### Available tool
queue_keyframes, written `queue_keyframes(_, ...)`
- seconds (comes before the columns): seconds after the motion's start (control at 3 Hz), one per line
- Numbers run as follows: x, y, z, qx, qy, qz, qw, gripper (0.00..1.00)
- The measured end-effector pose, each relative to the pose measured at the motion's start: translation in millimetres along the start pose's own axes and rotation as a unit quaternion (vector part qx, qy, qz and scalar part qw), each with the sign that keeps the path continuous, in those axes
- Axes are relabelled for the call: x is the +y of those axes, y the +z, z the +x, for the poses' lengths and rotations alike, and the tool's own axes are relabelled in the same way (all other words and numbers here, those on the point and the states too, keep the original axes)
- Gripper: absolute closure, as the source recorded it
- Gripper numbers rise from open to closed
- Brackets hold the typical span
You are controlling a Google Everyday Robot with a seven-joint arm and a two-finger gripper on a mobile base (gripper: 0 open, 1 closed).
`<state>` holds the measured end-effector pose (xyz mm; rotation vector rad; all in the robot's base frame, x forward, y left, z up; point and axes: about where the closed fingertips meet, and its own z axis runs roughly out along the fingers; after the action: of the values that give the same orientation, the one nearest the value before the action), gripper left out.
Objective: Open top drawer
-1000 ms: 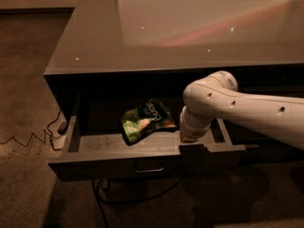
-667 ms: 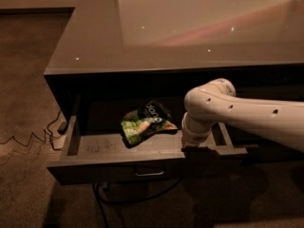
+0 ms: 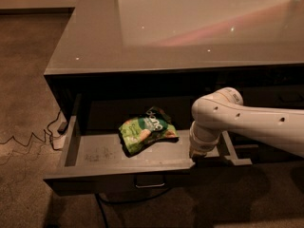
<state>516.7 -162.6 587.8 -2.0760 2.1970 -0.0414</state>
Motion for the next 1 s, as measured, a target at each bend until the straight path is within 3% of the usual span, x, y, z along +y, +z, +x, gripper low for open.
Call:
queue_keyframes(0.33,20.1,-20.3,2.6,0.017,0.000,0.020,0.9996,1.00)
queue_keyframes(0.67,18.7,-20.5,2.1,0.018,0.000,0.021,0.9996,1.00)
queue_keyframes(1.0,46.3,-46.4,-0.9,0.040,-0.008,0.044,0.9982,1.00)
